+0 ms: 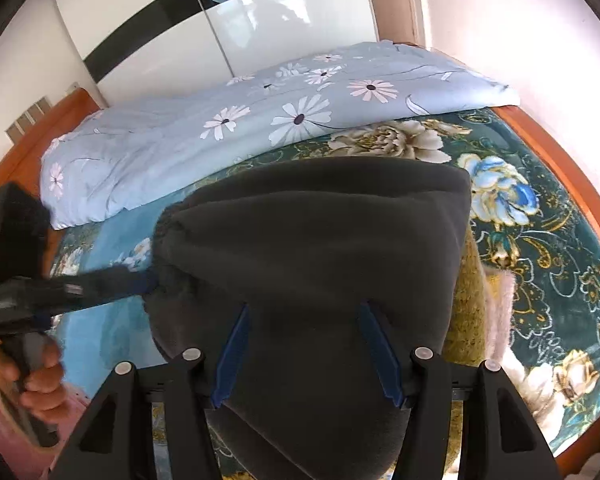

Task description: Fold clothes

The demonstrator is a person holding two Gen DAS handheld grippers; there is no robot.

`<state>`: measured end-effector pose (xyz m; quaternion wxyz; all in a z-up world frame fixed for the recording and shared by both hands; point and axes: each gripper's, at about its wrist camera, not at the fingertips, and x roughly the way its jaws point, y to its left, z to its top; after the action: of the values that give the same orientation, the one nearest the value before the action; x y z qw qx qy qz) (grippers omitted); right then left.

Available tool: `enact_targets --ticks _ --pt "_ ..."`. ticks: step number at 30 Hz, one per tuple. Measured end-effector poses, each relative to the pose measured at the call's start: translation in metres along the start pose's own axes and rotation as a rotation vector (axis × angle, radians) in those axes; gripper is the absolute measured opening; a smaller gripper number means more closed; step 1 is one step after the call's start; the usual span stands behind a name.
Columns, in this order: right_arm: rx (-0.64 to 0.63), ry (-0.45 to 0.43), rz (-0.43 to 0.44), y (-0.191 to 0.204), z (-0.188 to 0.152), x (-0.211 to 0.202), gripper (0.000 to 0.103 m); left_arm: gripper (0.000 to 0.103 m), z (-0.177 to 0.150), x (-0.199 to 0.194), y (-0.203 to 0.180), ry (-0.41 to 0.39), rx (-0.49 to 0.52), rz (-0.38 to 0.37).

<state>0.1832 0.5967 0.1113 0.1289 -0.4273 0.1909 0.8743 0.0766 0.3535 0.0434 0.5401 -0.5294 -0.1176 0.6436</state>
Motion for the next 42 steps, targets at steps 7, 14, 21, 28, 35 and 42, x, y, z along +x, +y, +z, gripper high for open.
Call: enact_targets --ticks 7,14,21,28,35,42 --pt "-0.017 -0.163 0.056 0.040 -0.016 -0.048 0.061 0.063 -0.028 -0.048 0.036 -0.115 -0.041 0.178" --pt "-0.007 -0.025 0.205 0.091 -0.068 -0.025 0.061 0.063 -0.075 -0.024 0.083 -0.053 -0.140 0.314" --pt "0.172 0.152 -0.063 0.077 -0.097 0.041 0.061 0.067 -0.097 0.001 0.089 0.016 0.000 0.485" --pt "0.260 0.116 -0.259 0.064 -0.098 0.048 0.075 0.076 -0.097 0.000 0.076 -0.057 0.156 0.579" --pt "0.234 0.071 -0.335 0.072 -0.104 0.051 0.103 0.087 -0.102 -0.003 0.061 -0.086 0.275 0.612" --pt "0.202 0.058 -0.391 0.084 -0.107 0.059 0.103 0.088 -0.105 -0.008 0.062 -0.064 0.279 0.578"
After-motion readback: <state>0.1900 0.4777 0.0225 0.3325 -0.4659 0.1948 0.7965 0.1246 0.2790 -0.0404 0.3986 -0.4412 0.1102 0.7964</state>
